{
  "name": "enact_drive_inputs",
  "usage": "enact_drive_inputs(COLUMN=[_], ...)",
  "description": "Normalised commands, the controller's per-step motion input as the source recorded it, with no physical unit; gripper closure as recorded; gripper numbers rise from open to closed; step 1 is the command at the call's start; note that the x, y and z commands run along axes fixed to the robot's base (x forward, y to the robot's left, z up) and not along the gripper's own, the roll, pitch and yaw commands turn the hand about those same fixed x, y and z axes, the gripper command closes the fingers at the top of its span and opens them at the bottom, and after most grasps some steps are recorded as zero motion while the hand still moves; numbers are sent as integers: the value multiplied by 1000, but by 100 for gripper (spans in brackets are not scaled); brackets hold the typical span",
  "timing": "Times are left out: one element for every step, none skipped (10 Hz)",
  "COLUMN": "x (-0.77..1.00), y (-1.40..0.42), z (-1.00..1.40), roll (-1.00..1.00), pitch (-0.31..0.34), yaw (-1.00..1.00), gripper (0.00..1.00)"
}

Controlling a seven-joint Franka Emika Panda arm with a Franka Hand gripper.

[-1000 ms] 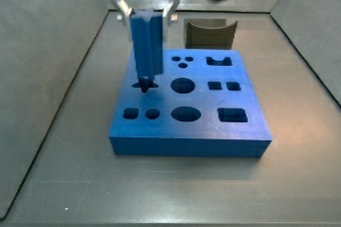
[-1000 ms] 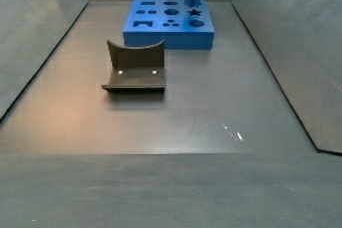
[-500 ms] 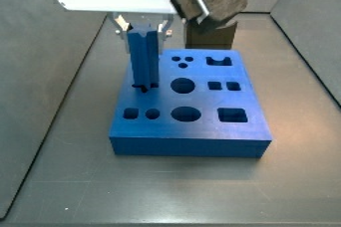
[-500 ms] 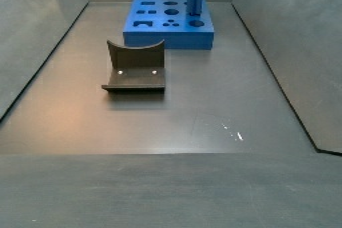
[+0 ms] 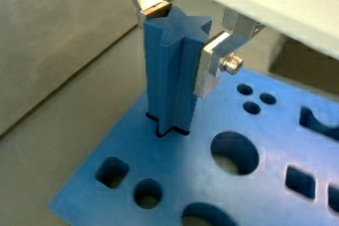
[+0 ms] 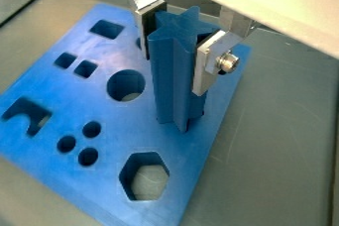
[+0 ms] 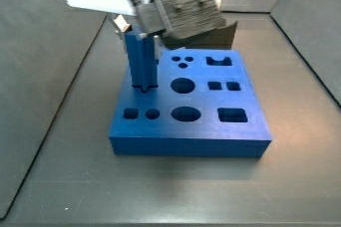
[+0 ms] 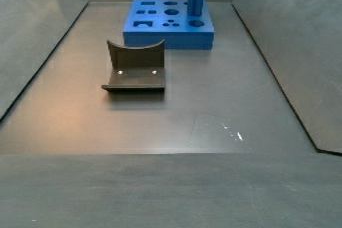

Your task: Insert the star object.

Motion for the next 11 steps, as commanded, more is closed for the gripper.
enact_drive_inputs(x=[40, 146, 94, 0, 0, 0, 0, 0, 0, 0, 0], y=[-77, -46, -9, 0, 0, 0, 0, 0, 0, 0, 0], z=[-211, -226, -271, -360, -411, -434, -443, -440, -417, -420, -414], roll=[-21, -30, -36, 0, 0, -19, -29, -59, -50, -57, -50], pitch=[0, 0, 0, -17, -50, -79, -79, -59, -19, -9, -16], yaw=[-477, -354, -177, 0, 11, 40, 40, 6, 0, 0, 0], gripper=[100, 100, 100, 100, 100, 100, 100, 100, 100, 100, 100])
